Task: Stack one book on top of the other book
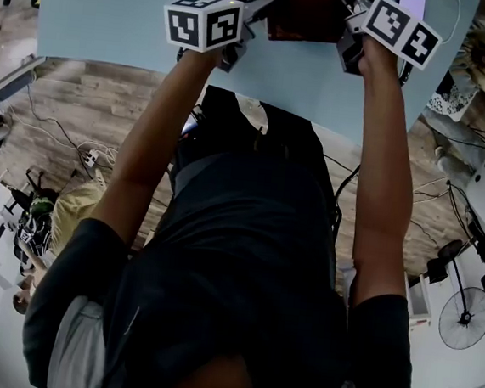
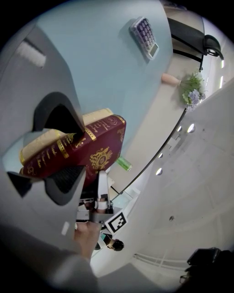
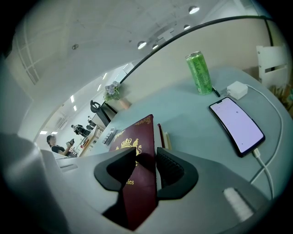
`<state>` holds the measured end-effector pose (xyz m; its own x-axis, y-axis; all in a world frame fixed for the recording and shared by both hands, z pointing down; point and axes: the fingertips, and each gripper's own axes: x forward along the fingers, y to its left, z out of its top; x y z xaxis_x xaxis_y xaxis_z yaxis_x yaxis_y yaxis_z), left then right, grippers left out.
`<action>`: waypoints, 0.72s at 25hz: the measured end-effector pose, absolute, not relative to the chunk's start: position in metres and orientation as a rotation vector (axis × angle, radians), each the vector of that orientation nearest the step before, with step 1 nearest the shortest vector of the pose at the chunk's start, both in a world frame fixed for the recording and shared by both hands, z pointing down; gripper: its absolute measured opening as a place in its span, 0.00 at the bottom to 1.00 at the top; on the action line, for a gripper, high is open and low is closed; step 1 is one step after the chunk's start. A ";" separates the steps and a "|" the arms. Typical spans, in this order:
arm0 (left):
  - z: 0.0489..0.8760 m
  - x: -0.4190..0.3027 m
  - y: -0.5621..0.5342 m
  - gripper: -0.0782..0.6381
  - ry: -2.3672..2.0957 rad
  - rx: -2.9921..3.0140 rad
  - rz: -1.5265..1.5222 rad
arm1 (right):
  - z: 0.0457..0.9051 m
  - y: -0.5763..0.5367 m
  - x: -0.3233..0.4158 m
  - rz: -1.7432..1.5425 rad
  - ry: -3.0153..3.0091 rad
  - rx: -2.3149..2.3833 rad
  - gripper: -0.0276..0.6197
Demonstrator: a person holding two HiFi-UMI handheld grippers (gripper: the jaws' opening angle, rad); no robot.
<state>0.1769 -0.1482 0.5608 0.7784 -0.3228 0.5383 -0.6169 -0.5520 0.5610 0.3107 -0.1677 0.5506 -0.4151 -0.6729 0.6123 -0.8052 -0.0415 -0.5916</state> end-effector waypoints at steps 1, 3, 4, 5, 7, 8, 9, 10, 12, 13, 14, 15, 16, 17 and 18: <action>0.561 0.177 -0.149 0.49 -0.689 2.192 0.485 | 0.551 -0.168 0.311 1.452 -2.070 1.623 0.26; 0.562 0.177 -0.152 0.49 -0.677 2.196 0.484 | 0.551 -0.169 0.311 1.453 -2.062 1.638 0.26; 0.562 0.177 -0.152 0.49 -0.671 2.197 0.483 | 0.551 -0.169 0.311 1.454 -2.058 1.646 0.26; 0.562 0.177 -0.153 0.49 -0.668 2.198 0.483 | 0.551 -0.168 0.311 1.455 -2.054 1.652 0.26; 0.561 0.177 -0.154 0.49 -0.664 2.203 0.486 | 0.551 -0.168 0.312 1.458 -2.045 1.664 0.26; 0.562 0.177 -0.155 0.49 -0.660 2.204 0.485 | 0.551 -0.168 0.312 1.459 -2.041 1.669 0.26; 0.562 0.178 -0.156 0.49 -0.653 2.205 0.484 | 0.550 -0.168 0.313 1.459 -2.037 1.674 0.26; 0.562 0.178 -0.157 0.49 -0.647 2.207 0.482 | 0.550 -0.169 0.313 1.458 -2.032 1.680 0.26; 0.561 0.180 -0.159 0.49 -0.634 2.218 0.479 | 0.550 -0.169 0.314 1.455 -2.024 1.690 0.26; 0.562 0.180 -0.159 0.49 -0.623 2.220 0.482 | 0.550 -0.169 0.315 1.450 -2.021 1.694 0.26; 0.563 0.181 -0.158 0.49 -0.608 2.222 0.487 | 0.550 -0.168 0.317 1.441 -2.018 1.698 0.26; 0.564 0.182 -0.157 0.49 -0.589 2.222 0.495 | 0.550 -0.167 0.318 1.428 -2.014 1.701 0.26; 0.565 0.183 -0.155 0.49 -0.569 2.224 0.504 | 0.550 -0.167 0.319 1.411 -2.009 1.705 0.26; 0.564 0.182 -0.154 0.49 -0.553 2.227 0.512 | 0.548 -0.167 0.320 1.394 -2.004 1.711 0.26; 0.562 0.180 -0.155 0.49 -0.543 2.232 0.515 | 0.546 -0.168 0.320 1.377 -2.001 1.719 0.26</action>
<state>0.1802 -0.1554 0.5619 0.8274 -0.2182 0.5175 -0.5284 -0.6146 0.5857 0.3204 -0.1679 0.5456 -0.3234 -0.6950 0.6422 -0.8481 -0.0881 -0.5225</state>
